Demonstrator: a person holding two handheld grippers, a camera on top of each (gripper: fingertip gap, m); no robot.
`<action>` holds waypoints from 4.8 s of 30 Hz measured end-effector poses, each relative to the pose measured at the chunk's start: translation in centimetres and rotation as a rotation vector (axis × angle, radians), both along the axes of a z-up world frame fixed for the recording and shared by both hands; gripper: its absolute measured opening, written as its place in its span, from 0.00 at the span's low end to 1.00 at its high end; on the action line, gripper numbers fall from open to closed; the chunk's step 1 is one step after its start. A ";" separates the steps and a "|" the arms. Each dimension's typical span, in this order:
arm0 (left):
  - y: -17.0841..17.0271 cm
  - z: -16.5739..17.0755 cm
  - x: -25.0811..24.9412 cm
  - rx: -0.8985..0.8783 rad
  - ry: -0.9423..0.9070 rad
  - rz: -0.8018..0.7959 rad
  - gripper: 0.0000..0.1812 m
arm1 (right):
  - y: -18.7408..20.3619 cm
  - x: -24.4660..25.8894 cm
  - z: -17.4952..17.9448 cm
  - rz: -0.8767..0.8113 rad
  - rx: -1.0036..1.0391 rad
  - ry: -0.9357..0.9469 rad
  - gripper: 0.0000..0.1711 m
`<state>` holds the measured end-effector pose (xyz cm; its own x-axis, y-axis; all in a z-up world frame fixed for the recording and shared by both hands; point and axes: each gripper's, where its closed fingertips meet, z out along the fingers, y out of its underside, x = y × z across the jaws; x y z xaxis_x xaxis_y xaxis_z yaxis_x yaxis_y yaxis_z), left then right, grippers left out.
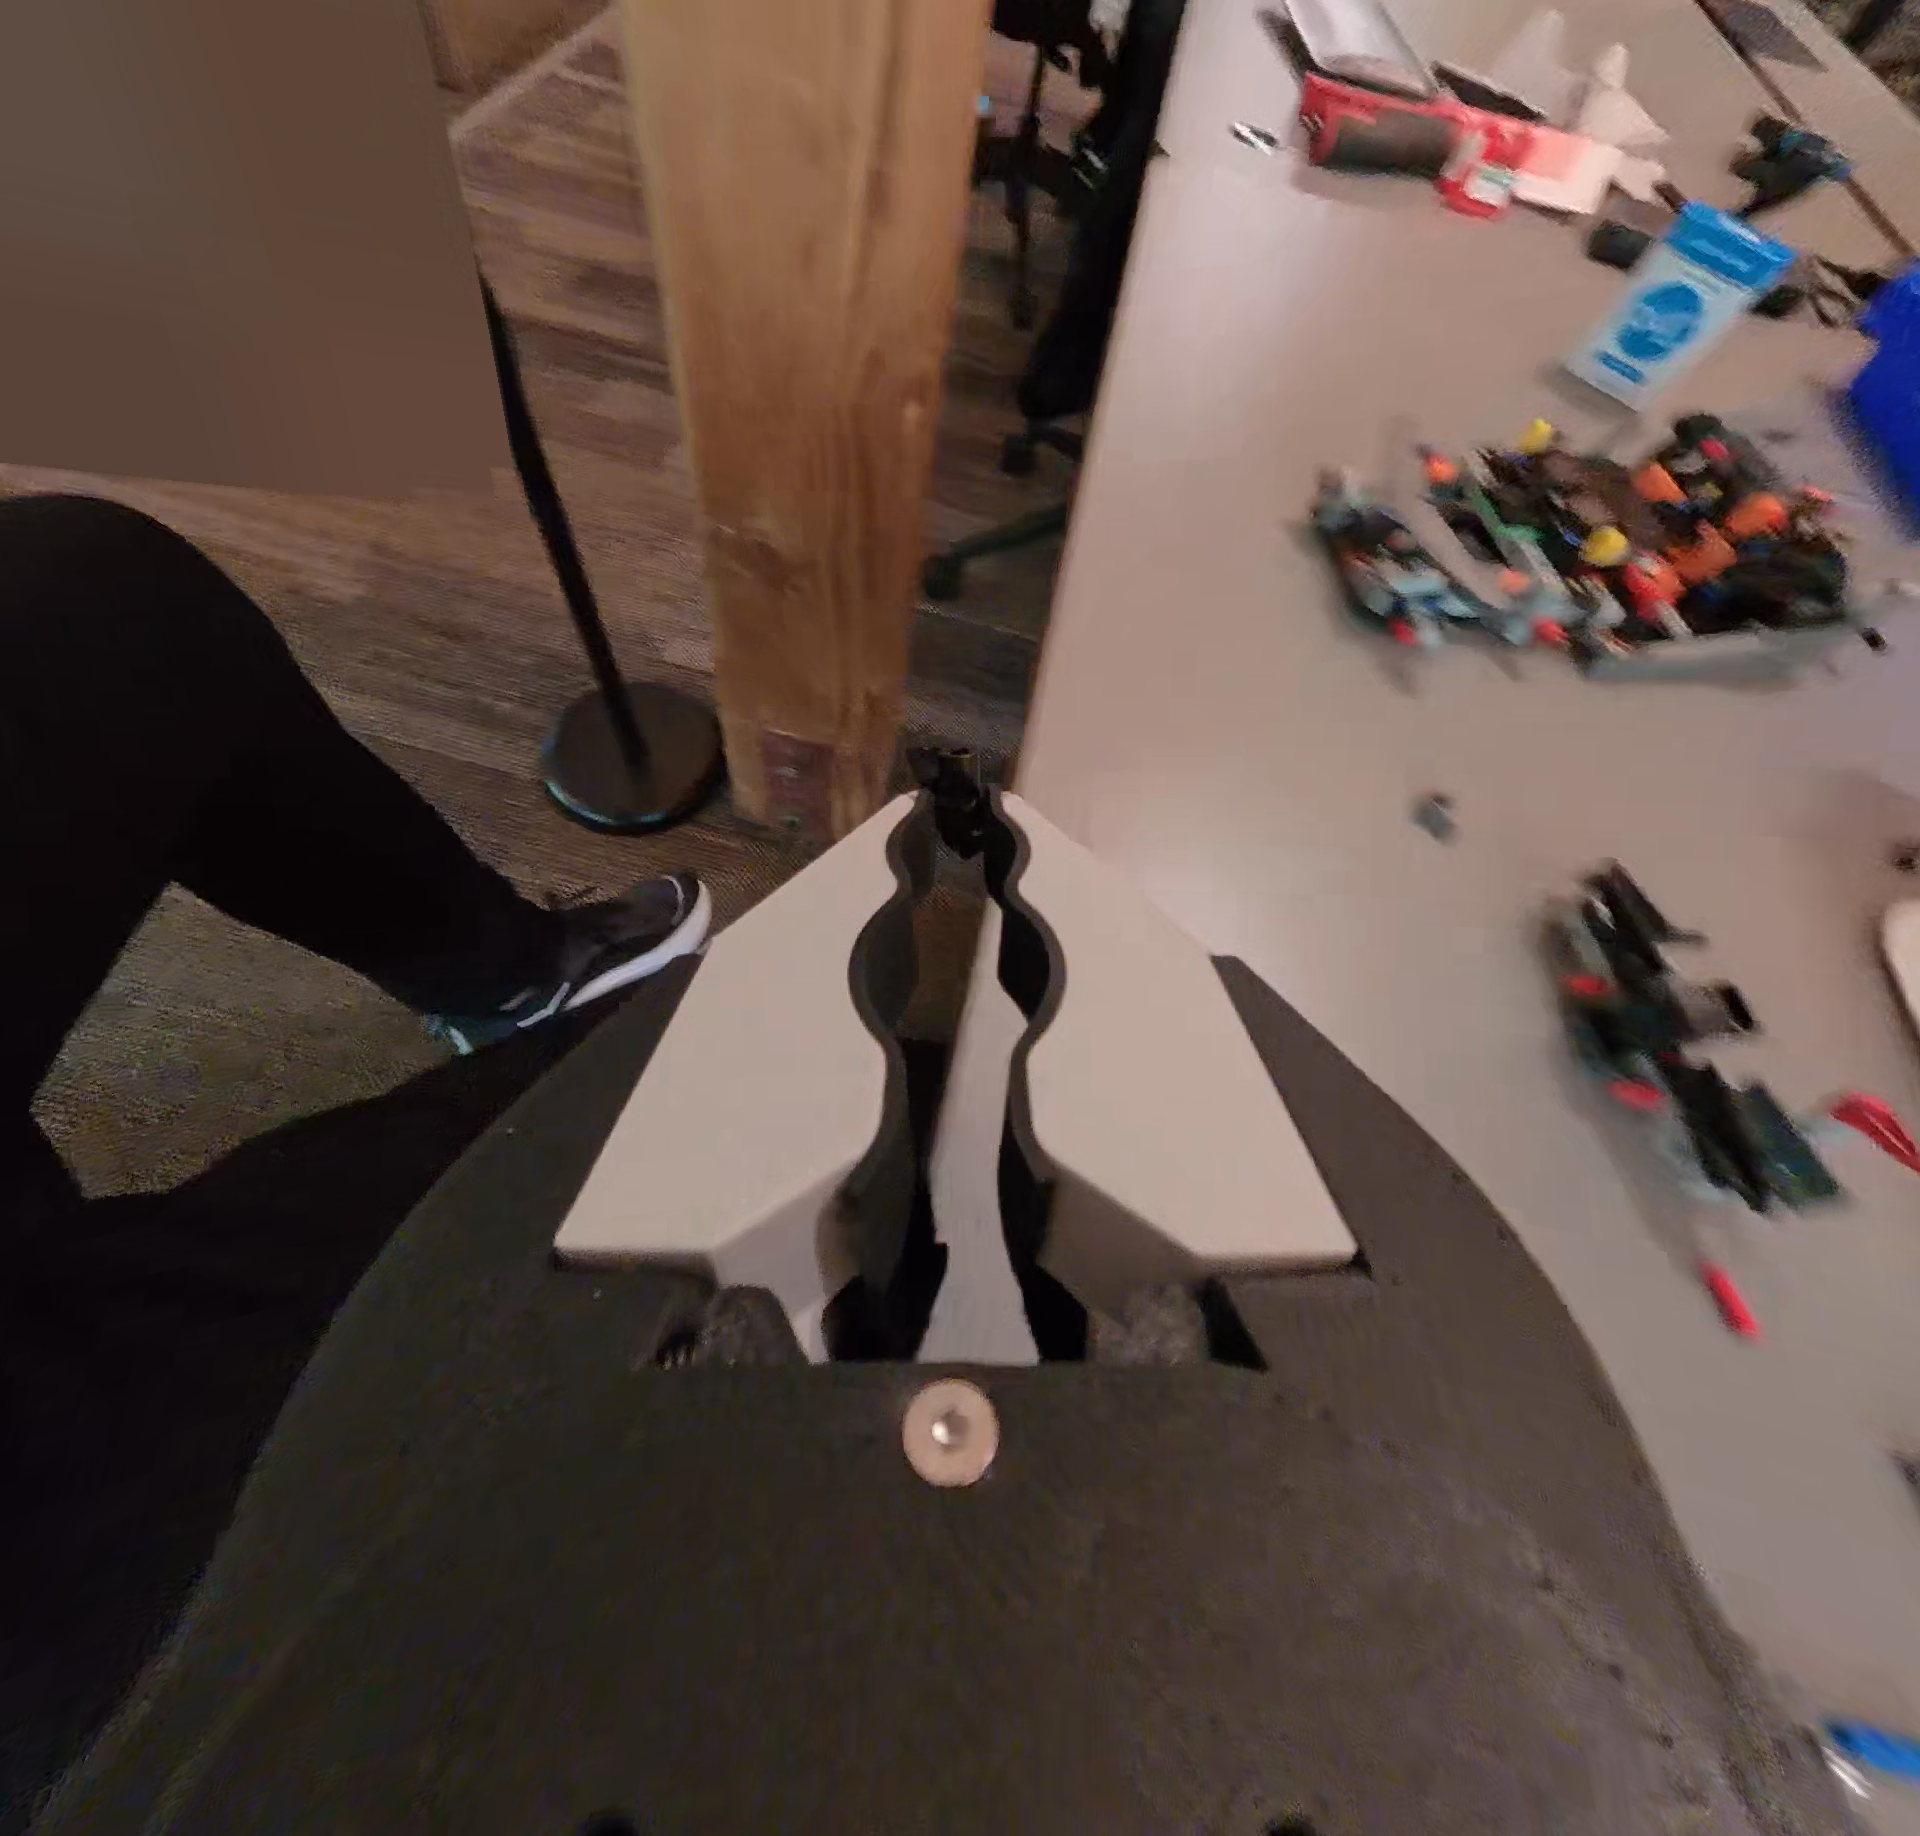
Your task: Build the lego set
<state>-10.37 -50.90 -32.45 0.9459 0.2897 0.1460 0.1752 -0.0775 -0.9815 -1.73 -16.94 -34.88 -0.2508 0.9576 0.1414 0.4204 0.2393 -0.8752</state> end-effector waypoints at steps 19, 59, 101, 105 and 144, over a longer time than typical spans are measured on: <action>20.7 3.1 1.1 0.060 0.005 -0.364 0.02 | 20.9 15.8 -2.8 -0.425 -0.065 -0.256 0.04; 47.4 -3.9 18.7 -0.231 0.343 -1.162 0.02 | 14.6 15.6 -7.8 0.002 -0.097 -0.480 0.03; 54.9 0.2 15.1 -0.108 0.279 -0.753 0.02 | 20.5 5.1 6.0 -0.372 -0.274 0.367 0.02; 56.1 2.1 13.3 -0.079 0.329 -0.697 0.02 | 21.8 3.7 7.8 -0.386 -0.223 0.399 0.02; 53.1 -2.9 9.0 -0.224 0.382 -0.751 0.02 | 14.7 8.5 -5.7 0.236 0.118 -0.377 0.07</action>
<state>-1.41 2.19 -35.39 0.8709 -0.4463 -0.2059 -0.3374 -0.2384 -0.9107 6.79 -2.27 -40.60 -0.5152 0.8509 0.1028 0.6261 0.4555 -0.6328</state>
